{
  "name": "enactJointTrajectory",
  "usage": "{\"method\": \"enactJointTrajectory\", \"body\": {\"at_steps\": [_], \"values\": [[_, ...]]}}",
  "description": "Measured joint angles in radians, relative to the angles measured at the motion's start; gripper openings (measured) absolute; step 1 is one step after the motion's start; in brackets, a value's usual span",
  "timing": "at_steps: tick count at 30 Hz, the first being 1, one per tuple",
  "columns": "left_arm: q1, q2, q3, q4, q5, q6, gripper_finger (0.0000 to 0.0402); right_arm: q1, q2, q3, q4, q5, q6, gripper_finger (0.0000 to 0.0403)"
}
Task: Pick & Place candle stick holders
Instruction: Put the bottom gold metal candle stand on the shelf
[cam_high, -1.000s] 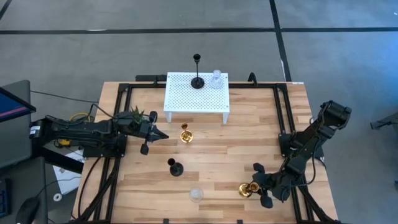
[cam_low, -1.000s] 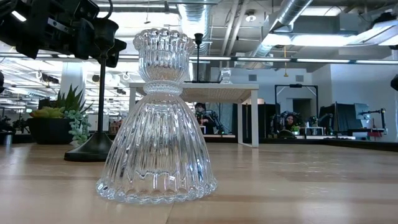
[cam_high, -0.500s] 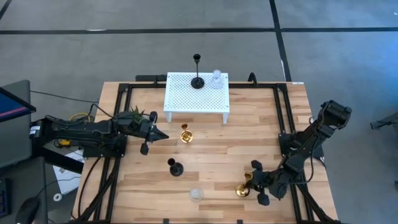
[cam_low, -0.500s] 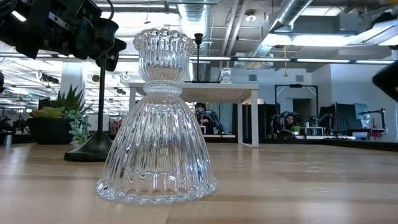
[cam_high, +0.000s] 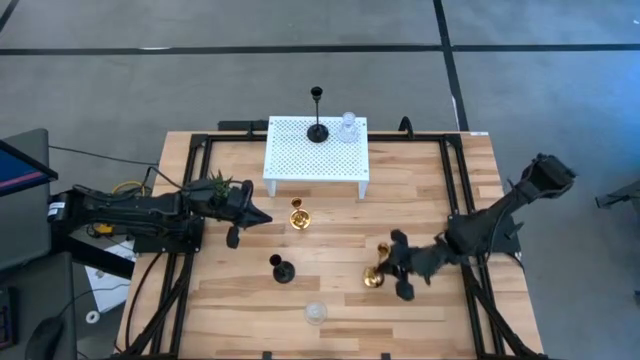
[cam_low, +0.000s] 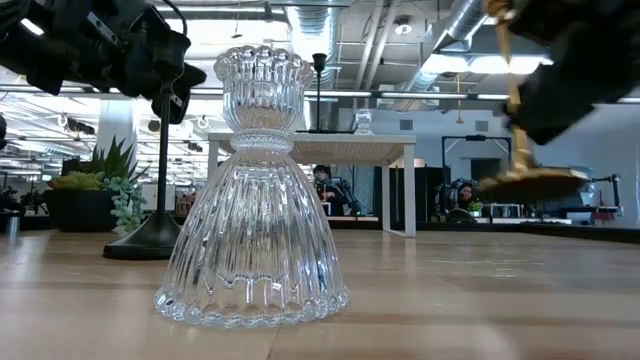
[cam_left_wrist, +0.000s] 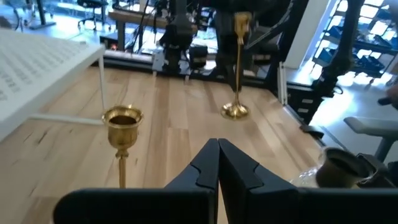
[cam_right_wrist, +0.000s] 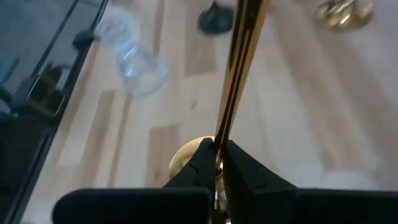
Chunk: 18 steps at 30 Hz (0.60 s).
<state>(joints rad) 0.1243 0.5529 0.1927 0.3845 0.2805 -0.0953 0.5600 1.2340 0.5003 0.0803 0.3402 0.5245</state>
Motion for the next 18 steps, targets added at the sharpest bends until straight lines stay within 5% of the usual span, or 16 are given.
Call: {"method": "enactJointTrajectory", "body": {"at_steps": [8,18], "values": [[0.0,0.145,0.101,0.006,-0.081,-0.034,0.0004,-0.237,-0.041,0.088,-0.138,-0.14,-0.167,0.0],[-0.007,0.359,0.334,0.024,-0.025,0.062,0.0004,-0.429,-0.035,0.252,-0.219,-0.299,-0.411,0.0]]}}
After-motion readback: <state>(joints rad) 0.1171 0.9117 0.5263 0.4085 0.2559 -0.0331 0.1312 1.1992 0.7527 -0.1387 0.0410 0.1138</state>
